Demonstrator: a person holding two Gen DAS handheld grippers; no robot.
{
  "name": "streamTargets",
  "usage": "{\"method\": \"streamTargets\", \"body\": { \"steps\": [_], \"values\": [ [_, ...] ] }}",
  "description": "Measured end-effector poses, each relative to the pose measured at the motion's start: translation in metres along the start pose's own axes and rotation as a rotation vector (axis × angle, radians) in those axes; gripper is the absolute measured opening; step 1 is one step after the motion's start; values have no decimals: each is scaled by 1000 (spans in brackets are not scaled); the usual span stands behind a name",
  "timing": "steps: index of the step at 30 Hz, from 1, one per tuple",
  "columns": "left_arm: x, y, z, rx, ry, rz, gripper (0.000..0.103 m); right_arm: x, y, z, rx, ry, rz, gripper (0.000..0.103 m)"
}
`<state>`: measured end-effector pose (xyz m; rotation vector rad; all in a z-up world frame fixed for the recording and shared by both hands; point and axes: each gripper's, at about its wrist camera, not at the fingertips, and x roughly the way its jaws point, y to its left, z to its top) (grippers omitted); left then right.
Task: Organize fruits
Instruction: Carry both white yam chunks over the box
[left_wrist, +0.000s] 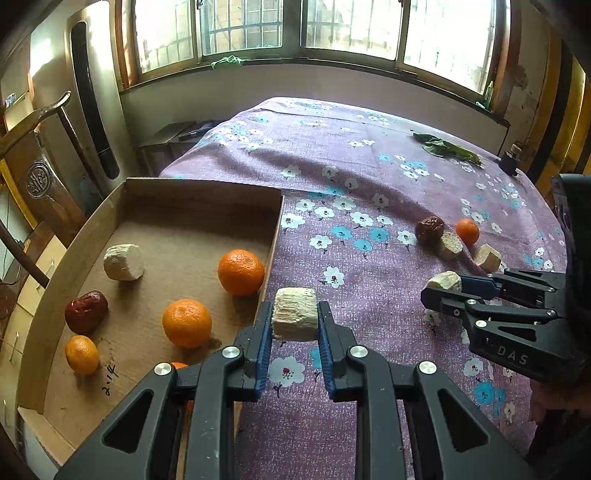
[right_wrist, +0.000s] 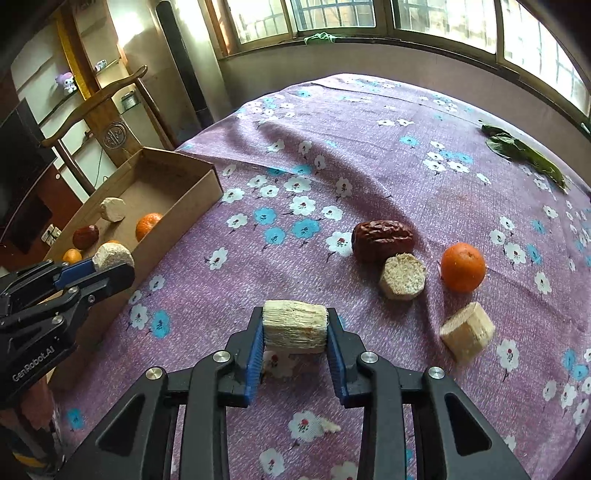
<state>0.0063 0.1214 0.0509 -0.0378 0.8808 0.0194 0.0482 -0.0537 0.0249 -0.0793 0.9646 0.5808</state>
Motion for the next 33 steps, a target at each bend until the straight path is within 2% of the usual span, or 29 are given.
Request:
{"method": "streamTargets", "body": {
  "steps": [11,33],
  "values": [
    [-28,12,-12,-3,-54,54,22,-22,37,-15,-26,-26,34,34],
    [-63,65,-39,-68,-91,120,22,-44,121,-9,-163,-73,94,34]
  ]
}}
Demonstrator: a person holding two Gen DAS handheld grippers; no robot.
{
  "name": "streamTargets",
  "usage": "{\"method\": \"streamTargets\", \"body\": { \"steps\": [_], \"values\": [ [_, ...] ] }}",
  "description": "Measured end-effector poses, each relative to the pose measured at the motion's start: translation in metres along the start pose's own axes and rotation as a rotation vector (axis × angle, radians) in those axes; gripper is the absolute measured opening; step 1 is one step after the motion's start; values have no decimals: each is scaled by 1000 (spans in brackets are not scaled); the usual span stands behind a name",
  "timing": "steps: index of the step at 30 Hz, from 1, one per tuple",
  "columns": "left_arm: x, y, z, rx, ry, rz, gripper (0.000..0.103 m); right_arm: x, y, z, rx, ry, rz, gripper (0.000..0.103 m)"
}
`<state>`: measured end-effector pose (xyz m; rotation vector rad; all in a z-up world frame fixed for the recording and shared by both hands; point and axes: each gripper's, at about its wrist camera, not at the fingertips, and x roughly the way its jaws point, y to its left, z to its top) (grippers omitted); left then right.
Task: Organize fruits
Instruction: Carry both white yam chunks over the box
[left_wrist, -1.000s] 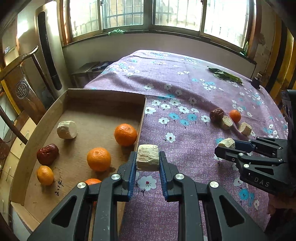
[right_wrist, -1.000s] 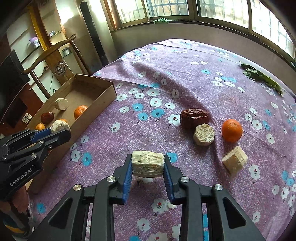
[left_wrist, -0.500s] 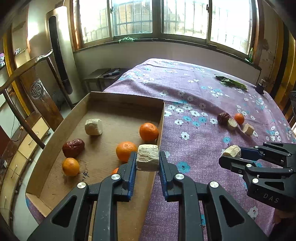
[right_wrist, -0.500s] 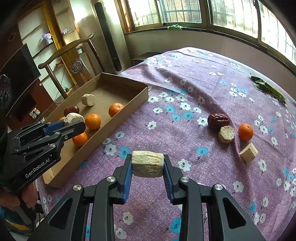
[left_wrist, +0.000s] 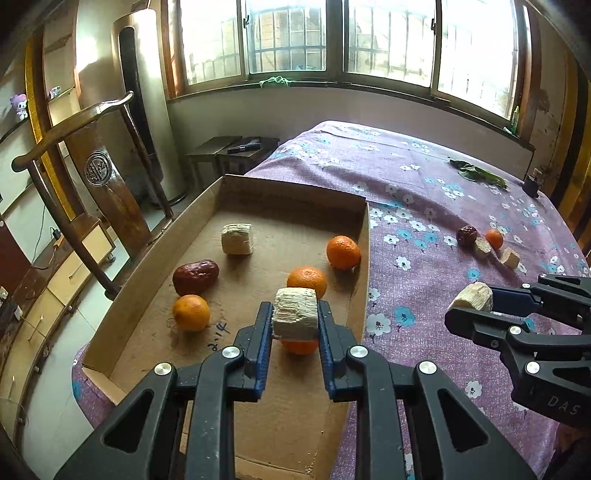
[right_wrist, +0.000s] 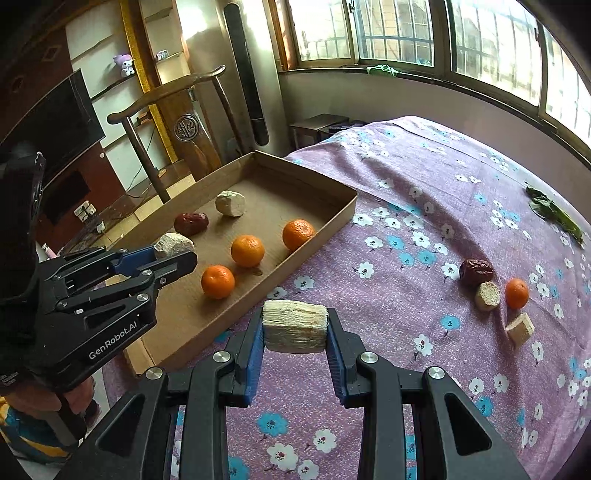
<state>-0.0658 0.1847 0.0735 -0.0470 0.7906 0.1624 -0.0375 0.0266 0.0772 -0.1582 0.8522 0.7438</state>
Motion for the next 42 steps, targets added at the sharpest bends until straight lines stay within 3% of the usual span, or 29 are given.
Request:
{"method": "streamTargets", "body": {
  "steps": [20,42],
  "values": [
    [6,67,-12,-106,40,58,22,25,52,17,-129,39,59,34],
    [29,87,-20,-130,78,93,22,72,98,12,-222,140,145,34]
  ]
}}
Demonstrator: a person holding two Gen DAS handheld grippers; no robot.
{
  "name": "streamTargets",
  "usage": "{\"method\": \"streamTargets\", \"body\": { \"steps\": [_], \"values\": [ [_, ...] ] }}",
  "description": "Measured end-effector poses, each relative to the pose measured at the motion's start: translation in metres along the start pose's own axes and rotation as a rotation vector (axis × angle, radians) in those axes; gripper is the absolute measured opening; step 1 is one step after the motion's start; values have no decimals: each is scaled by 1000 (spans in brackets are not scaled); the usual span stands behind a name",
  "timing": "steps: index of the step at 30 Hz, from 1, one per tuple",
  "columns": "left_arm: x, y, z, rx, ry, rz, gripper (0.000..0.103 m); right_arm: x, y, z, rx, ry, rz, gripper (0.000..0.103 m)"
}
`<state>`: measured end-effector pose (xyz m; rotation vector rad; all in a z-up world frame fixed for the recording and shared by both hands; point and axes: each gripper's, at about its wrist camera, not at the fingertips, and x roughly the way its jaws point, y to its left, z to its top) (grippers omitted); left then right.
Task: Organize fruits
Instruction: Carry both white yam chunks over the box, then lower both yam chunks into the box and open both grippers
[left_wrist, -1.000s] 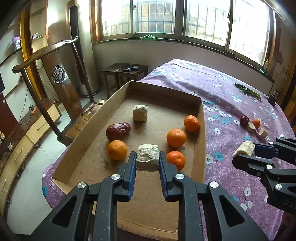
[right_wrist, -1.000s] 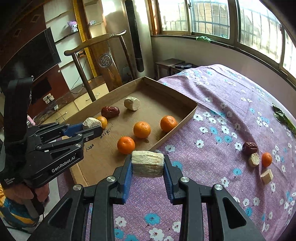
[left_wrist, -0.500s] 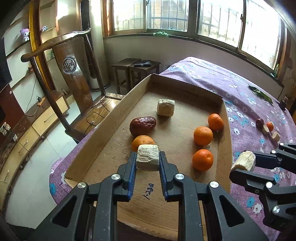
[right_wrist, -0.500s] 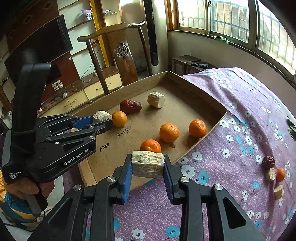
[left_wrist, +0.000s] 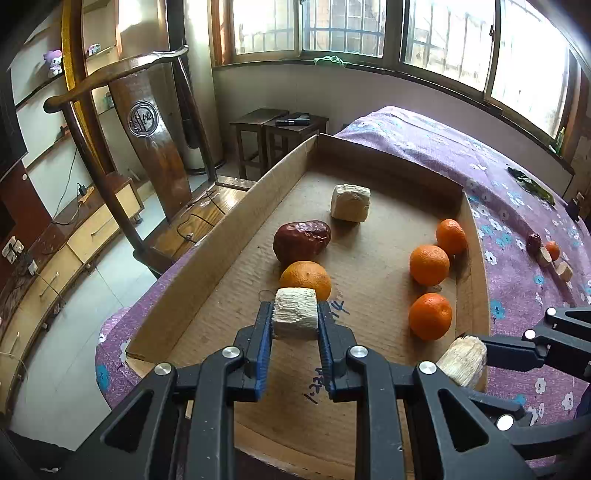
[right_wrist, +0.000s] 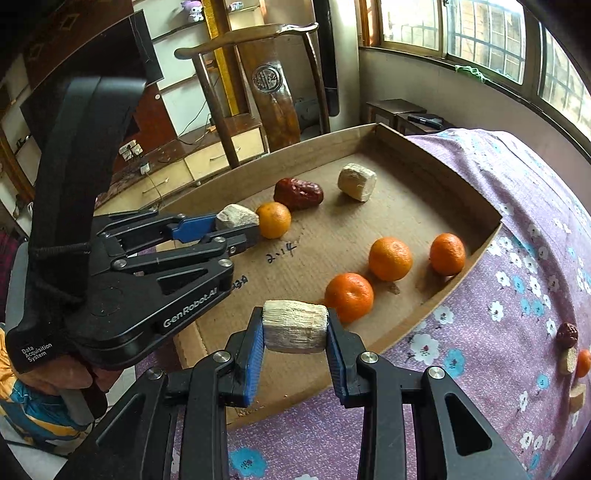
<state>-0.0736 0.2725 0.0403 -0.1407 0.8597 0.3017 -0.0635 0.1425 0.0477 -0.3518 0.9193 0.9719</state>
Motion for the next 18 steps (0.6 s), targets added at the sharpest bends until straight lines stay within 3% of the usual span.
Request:
{"method": "streamTargets", "body": {
  "steps": [14,18],
  "values": [
    [8,-5,1,7,9,6,22,20,-15,10,18,22,-79,34],
    [9,-10,0,22,3,19,22,22,-14,8,10,34,-57,34]
  ]
}}
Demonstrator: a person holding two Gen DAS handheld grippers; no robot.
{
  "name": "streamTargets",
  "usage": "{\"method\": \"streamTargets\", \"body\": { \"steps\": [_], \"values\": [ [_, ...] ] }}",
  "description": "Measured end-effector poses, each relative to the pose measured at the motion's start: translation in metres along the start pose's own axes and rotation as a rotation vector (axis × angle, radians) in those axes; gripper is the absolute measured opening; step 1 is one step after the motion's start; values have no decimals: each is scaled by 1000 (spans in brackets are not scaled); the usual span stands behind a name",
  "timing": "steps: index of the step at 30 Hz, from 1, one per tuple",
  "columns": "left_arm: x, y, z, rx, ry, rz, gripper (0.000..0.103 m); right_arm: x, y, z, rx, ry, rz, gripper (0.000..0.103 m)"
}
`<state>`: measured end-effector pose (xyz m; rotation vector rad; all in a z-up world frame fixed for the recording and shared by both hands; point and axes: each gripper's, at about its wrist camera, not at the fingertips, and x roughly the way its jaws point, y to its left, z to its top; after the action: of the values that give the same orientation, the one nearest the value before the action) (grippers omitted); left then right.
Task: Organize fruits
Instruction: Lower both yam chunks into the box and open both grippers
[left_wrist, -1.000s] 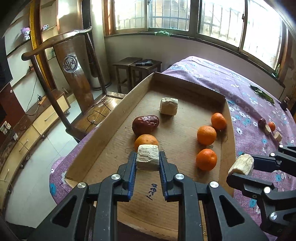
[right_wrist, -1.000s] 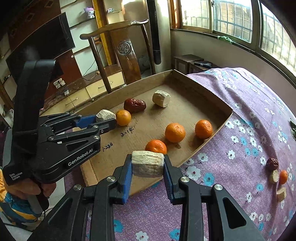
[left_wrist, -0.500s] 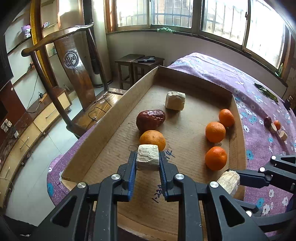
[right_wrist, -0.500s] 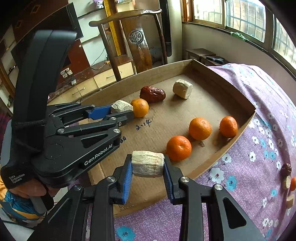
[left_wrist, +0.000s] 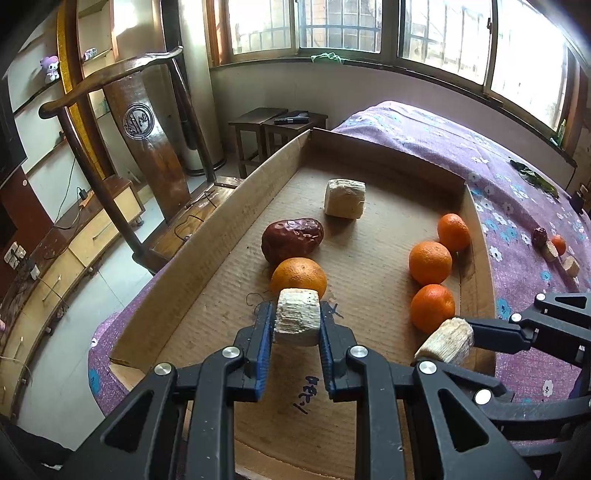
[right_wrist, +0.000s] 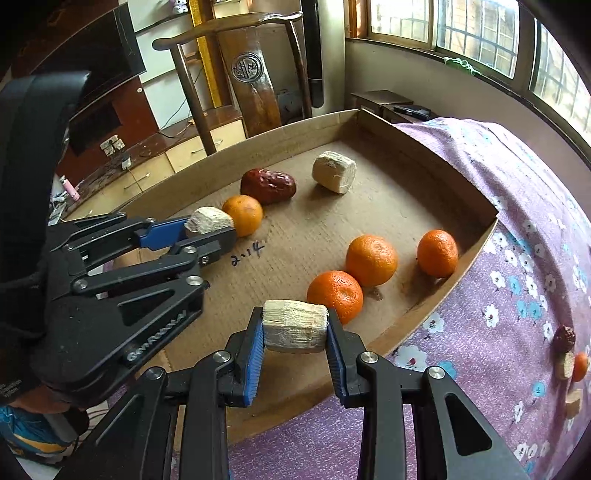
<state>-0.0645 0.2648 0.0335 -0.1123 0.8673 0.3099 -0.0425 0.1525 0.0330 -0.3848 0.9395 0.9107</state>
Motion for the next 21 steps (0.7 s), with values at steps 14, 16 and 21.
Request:
{"method": "streamTargets", "body": {
  "steps": [14,16,21],
  "values": [
    [-2,-2,0,-16,2,30,49,-5,5,-9,-4,-1,39,43],
    [-5,-2,1,-20,-6,33,57,-12,3,-11,7,-15,41,43],
    [-16,-8,2,-27,-37,27,74,-32,-1,-18,11,-53,23,55]
  ]
}}
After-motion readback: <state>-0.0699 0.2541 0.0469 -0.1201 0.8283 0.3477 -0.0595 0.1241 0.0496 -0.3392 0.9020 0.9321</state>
